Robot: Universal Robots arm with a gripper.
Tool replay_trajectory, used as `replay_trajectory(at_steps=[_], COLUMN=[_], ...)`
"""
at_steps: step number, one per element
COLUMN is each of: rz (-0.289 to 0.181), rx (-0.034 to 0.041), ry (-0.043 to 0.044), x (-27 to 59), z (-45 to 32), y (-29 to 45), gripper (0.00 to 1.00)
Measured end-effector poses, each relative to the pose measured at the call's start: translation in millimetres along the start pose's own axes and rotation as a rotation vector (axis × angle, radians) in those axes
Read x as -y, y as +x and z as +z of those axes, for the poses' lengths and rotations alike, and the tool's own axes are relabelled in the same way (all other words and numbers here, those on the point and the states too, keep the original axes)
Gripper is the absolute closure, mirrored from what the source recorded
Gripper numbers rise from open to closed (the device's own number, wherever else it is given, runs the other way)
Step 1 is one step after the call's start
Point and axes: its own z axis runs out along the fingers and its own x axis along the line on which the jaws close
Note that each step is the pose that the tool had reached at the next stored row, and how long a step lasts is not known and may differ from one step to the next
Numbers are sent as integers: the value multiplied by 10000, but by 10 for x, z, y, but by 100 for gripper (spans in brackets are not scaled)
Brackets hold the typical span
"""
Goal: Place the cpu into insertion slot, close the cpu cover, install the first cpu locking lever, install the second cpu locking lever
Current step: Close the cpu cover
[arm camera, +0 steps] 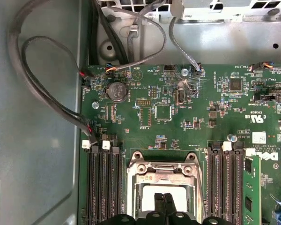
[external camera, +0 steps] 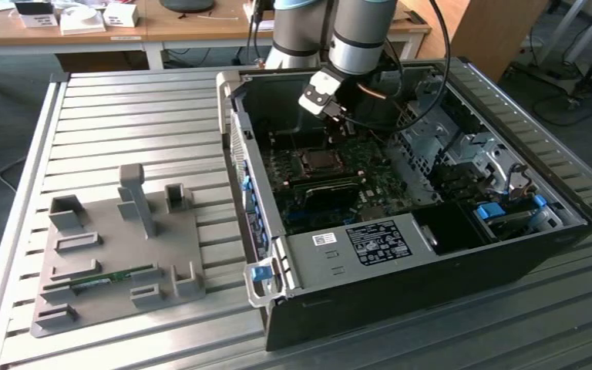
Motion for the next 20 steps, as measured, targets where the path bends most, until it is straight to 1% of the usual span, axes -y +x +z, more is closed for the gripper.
replay_trajectory(at_steps=[2, 9, 20], rz=[-71, -873, -929], rx=[2, -5, -6], ry=[2, 21, 22], x=[0, 1, 0], z=[0, 2, 2], y=[0, 0, 0], gripper=[89, 89, 89])
